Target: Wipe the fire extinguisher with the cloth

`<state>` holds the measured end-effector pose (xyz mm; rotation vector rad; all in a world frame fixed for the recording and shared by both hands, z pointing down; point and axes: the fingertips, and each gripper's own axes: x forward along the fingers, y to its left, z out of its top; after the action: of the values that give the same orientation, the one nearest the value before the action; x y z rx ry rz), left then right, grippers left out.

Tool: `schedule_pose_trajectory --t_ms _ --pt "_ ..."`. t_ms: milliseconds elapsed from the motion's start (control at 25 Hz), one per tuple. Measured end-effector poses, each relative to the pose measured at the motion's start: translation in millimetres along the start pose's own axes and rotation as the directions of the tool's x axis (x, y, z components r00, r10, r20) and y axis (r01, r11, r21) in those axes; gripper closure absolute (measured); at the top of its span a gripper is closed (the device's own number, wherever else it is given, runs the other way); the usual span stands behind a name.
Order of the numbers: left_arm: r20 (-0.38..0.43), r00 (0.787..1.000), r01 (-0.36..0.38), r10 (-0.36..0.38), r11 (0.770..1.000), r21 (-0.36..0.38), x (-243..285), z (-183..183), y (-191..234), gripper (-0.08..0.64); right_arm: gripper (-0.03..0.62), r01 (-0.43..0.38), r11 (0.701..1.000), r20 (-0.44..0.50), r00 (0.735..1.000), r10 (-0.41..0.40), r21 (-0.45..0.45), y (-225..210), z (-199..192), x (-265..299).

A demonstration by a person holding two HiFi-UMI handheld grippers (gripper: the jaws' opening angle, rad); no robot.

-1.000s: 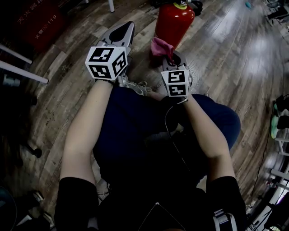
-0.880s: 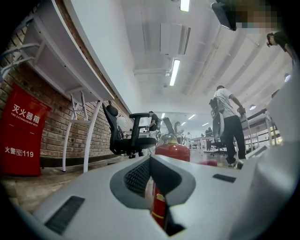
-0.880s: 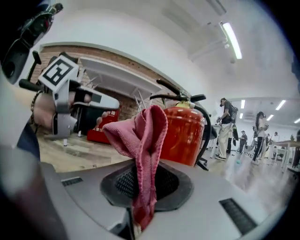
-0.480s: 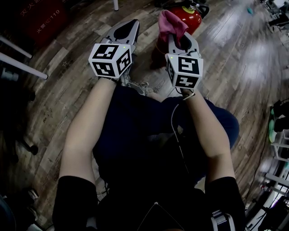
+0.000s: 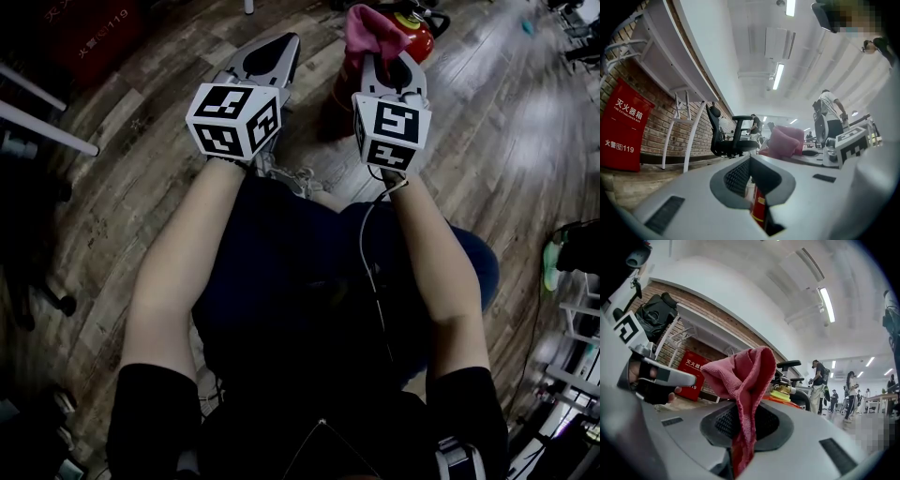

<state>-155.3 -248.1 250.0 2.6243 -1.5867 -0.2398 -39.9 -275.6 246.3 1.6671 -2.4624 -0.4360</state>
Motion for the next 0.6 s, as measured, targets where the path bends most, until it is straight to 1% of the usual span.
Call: schedule_pose_trajectory --t_ms 200,600 --pt "-0.002 1.0 0.005 -0.005 1.0 -0.003 0 -1 0 0.546 0.529 -0.005 1.0 -0.009 1.0 0.005 -0.031 8 -10 4" --pt "-0.003 1.0 0.007 -0.007 1.0 -0.008 2 -1 0 0.546 0.529 -0.02 1.0 -0.051 0.999 0.018 -0.024 17 -40 7"
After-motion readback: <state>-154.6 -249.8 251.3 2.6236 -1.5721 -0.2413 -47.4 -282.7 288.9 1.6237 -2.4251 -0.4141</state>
